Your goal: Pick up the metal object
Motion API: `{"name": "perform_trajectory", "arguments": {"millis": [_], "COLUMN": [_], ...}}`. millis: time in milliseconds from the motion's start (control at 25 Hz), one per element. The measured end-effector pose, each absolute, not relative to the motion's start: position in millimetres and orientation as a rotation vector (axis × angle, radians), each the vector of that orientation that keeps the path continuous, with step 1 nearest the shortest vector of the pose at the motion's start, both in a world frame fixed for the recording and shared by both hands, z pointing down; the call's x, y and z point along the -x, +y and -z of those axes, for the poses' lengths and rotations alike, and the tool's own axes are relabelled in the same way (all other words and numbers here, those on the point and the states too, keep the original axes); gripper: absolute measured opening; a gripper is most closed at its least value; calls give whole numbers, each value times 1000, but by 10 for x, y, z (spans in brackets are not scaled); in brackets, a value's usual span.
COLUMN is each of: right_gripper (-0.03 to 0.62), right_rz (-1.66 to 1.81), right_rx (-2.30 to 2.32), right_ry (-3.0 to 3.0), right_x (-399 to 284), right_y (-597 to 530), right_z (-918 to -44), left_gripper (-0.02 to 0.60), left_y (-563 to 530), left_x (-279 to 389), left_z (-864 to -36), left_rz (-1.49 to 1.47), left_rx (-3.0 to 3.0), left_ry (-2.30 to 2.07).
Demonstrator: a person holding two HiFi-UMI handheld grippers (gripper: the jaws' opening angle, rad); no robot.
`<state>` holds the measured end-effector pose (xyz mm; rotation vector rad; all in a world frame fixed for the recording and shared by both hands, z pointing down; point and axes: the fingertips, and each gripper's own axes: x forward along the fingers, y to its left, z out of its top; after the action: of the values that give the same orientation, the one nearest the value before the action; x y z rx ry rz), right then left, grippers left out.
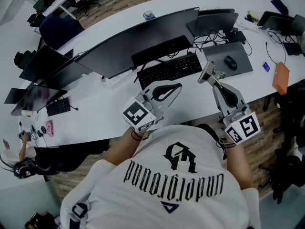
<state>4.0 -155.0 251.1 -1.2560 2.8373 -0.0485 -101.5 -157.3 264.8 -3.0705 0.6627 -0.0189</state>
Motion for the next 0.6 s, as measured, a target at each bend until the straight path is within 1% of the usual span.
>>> {"name": "perform_trajectory", "arguments": {"millis": [360,600], "right_gripper": [15,15], "right_rz": [-22,13], "right_rx": [1180,1127], "right_ry": [2883,2916], "right_x": [-273,-610], "right_y": [-1173,-623], "right_z": [-2475,-2564], "left_gripper": [15,14], "left_y": [-1132,-679], "left_x": [832,496], "left_z": [-2622,-2649], "left_rz": [67,29], "left_rx": [3047,3044], "left_ry": [761,898]}}
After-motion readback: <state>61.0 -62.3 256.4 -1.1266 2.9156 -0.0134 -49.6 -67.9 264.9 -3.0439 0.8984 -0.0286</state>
